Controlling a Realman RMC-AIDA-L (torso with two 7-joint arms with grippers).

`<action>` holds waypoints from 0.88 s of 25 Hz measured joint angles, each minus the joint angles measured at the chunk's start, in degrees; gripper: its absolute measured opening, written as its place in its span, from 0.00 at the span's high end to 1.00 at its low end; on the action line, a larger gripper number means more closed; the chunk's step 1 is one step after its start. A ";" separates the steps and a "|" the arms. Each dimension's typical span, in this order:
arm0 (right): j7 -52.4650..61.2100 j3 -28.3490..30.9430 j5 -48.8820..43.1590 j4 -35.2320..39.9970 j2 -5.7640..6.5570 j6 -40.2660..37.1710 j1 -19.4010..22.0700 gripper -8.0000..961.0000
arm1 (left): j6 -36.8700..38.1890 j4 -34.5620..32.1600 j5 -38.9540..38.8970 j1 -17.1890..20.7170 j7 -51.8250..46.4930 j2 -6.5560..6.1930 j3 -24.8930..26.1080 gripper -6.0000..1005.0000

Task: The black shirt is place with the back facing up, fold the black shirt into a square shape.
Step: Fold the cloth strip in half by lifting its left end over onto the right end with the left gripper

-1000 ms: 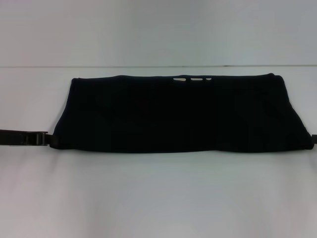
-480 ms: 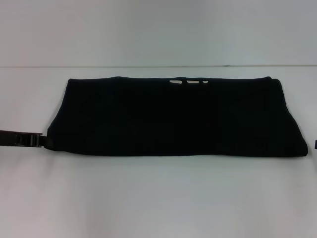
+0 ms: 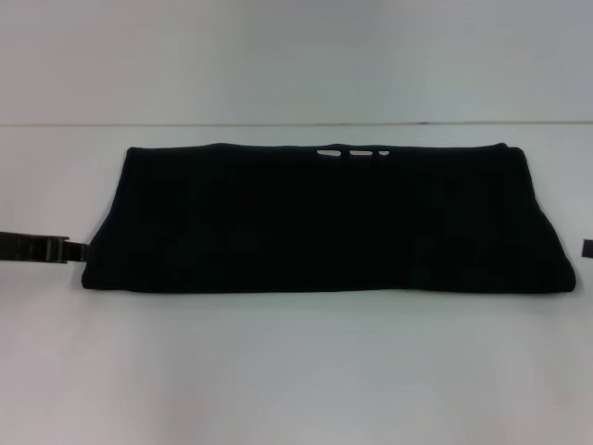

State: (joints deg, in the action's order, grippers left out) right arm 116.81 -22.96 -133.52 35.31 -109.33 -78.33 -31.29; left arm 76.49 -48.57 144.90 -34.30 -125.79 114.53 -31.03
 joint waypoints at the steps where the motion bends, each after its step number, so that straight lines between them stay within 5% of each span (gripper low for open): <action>1: -0.81 0.04 0.96 0.16 0.00 -1.23 0.05 0.97 | 0.00 0.00 0.00 0.00 0.00 0.00 0.00 0.93; 5: -5.10 0.10 5.79 0.06 -0.34 -5.41 0.40 0.89 | 0.15 -1.41 0.04 0.40 -0.04 -0.19 3.70 0.81; 13: -9.44 0.53 8.44 -0.33 -2.08 -6.44 -0.24 0.42 | 15.71 -0.99 -1.29 1.29 -1.50 -0.61 12.72 0.48; 18: -10.76 0.47 8.46 -0.41 -2.85 -5.81 -1.41 0.30 | 17.90 5.18 -1.29 0.47 -6.41 -0.57 12.65 0.28; 22: -10.95 0.44 8.48 -0.42 -3.20 -5.54 -2.75 0.21 | 17.05 8.33 -1.05 -0.63 -9.24 -0.86 12.44 0.22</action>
State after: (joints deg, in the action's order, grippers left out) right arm 105.86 -22.52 -125.05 34.89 -112.54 -83.86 -34.04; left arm 93.54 -40.24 143.85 -34.93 -135.03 113.67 -18.59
